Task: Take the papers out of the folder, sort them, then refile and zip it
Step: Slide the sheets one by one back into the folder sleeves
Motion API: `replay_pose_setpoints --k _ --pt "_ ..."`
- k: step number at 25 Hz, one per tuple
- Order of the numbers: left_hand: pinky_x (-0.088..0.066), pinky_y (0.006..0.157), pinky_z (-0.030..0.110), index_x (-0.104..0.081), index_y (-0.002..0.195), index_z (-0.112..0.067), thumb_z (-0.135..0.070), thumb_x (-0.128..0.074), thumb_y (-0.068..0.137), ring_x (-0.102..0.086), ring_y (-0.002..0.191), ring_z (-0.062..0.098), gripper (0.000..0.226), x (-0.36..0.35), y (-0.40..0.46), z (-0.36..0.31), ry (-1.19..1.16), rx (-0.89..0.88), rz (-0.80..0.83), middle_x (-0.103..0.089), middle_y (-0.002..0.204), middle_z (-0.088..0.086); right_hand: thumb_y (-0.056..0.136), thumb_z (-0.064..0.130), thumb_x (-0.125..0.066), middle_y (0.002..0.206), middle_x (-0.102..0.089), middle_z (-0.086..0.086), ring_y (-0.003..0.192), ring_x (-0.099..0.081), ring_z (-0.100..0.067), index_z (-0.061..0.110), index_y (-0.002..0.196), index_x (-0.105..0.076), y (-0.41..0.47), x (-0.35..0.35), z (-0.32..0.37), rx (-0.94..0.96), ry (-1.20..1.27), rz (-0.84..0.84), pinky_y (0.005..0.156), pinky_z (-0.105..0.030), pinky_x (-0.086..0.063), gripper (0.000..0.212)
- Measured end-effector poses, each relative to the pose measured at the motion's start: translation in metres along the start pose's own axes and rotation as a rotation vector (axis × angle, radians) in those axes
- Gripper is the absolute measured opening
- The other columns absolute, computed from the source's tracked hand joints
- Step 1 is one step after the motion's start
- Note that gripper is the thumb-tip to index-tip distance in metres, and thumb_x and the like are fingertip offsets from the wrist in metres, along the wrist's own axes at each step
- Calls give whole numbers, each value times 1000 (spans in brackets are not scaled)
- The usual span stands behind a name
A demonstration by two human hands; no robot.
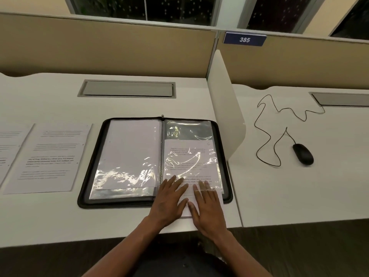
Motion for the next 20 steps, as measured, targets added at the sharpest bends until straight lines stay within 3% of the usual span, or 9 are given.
replay_pose_setpoints --k 3,6,9,12,14,17,20 --pt "-33 116 46 -64 129 -24 -42 -45 96 -43 139 23 43 1 3 0 15 25 -49 -57 141 -1 104 49 -36 162 -32 -5 152 -24 -20 19 152 -39 -8 2 0 11 33 -16 124 -42 -23 57" --pt "-33 113 43 -69 120 -23 -38 -41 97 -49 134 23 39 3 6 -1 25 34 -79 -63 133 -1 107 49 -19 169 -10 -3 156 -6 -20 24 160 -19 -7 -1 -2 47 -49 67 124 -41 -9 59" --pt "-38 113 46 -66 126 -23 -42 -46 95 -48 135 23 41 4 7 -3 11 40 -69 -62 135 -1 104 52 -5 169 5 2 155 11 -15 27 161 -6 8 -2 -5 31 -38 100 123 -42 0 63" --pt "-37 112 47 -63 130 -24 -48 -55 92 -47 134 24 45 1 5 -5 31 36 -47 -60 136 -2 107 47 -18 166 -21 -2 155 -14 -20 21 157 -31 5 4 -4 12 32 47 124 -40 -9 58" --pt "-39 109 45 -69 119 -25 -44 -52 93 -52 130 24 37 3 8 -7 44 37 -68 -64 129 -3 107 42 -29 158 -39 -4 149 -31 -23 18 149 -46 -1 7 -4 34 19 8 122 -40 -17 51" --pt "-42 100 35 -75 97 -22 -34 -48 94 -61 113 20 29 12 14 -14 24 23 -141 -71 108 -5 107 44 -20 164 -26 -3 154 -16 -21 20 156 -34 3 4 -5 42 -17 49 122 -42 -12 56" --pt "-38 93 27 -74 89 -22 -30 -53 91 -61 102 14 23 19 18 -18 -17 31 -179 -71 99 -8 106 46 -14 168 -10 0 156 -2 -19 22 160 -22 21 2 -10 34 -20 79 123 -42 -3 59"
Point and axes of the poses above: each hand's wrist, its own y-axis towards the middle knuckle, its own x-axis out of the back of the hand, z = x × y, the point moved 5 cm from there along y, towards the middle knuckle
